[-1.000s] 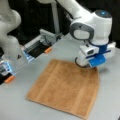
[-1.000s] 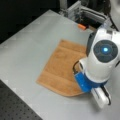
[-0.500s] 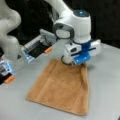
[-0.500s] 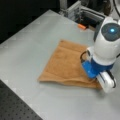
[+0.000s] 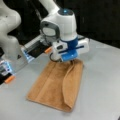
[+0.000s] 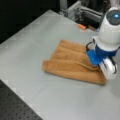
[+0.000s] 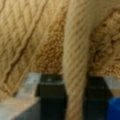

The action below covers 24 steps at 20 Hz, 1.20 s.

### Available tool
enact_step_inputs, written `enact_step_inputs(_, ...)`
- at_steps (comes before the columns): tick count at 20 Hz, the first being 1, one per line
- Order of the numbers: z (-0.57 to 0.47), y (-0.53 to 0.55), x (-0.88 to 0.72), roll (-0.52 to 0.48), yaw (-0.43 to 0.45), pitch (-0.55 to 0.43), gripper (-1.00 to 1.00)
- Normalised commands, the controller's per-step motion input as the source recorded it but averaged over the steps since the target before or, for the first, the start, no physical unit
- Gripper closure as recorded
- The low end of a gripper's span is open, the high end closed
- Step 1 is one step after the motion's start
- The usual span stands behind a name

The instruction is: Folding a towel twice

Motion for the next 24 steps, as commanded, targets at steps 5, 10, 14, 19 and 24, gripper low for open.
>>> enact_step_inputs(5,0.01,0.01,-0.38,0.045,-0.285,0.048,1.0)
enact_step_inputs(10,-0.02,0.05,-0.28,0.053,-0.232,0.118,1.0)
enact_step_inputs(14,-0.04,0.06,-0.34,0.073,-0.218,0.133,1.0)
enact_step_inputs(19,-0.01,0.08,-0.43,0.071,-0.213,0.133,1.0)
enact_step_inputs(24,-0.01,0.05,-0.43,0.077,-0.174,0.063,1.0)
